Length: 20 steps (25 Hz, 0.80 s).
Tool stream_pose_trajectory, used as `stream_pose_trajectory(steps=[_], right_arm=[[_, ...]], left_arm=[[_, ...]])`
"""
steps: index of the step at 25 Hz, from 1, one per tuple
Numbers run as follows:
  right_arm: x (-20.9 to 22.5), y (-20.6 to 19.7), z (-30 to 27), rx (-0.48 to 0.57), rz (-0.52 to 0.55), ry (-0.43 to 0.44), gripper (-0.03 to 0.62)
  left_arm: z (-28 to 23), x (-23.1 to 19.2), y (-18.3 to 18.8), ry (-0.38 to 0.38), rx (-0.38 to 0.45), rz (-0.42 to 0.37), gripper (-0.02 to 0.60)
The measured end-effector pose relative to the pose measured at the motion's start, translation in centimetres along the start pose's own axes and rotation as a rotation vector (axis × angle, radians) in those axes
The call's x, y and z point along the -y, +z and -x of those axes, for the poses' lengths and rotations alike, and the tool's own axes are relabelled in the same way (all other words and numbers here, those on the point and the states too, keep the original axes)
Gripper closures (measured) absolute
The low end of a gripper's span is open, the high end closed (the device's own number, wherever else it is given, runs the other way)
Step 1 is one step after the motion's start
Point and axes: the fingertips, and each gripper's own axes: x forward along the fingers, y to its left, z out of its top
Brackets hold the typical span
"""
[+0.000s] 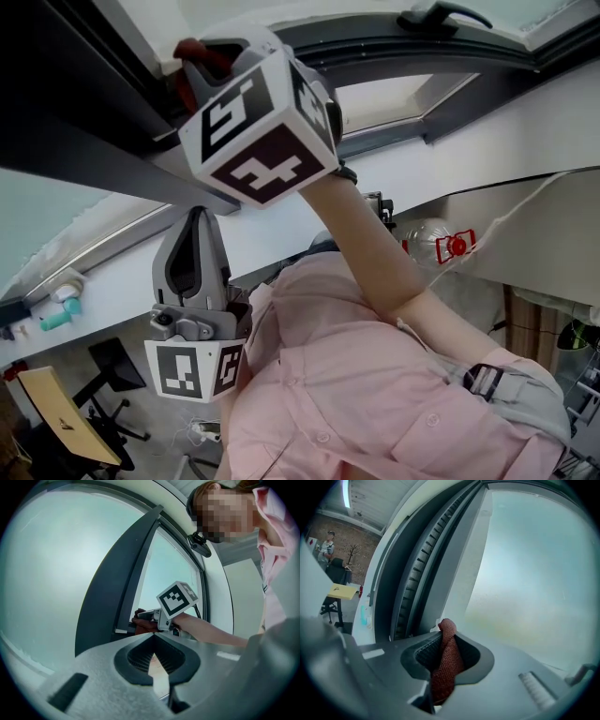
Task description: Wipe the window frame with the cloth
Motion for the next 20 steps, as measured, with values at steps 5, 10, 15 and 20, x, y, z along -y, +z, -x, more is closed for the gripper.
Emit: stream_pose_trajectory(steps=[5,10,15,20], right_arm=[[-0.4,0.3,-0.2,-0.050,0.061,-0.093,0.533],[-0.9,-0.3,-0.4,-0.023,-0.028,-0.060,0.533],[-0.9,-0.3,-0.2,-0.003,-0.028,-0.066,0.533],[-0.8,-0.4,-0.1,0.003,-0.029,-0.061,0.533]], left_arm=[[-0.8,-0.8,-0.6,0.014,-0.018,0.035,0.584],[-2.0,-0.4,-2.2,-0.005,-0.069,0.056,0.584],[-2.9,-0.1,-3.4,0.001,-0.111,0.066,0.584],[-3.4,0.1,-3.6,0.024,-0.122,0.068,0.584]])
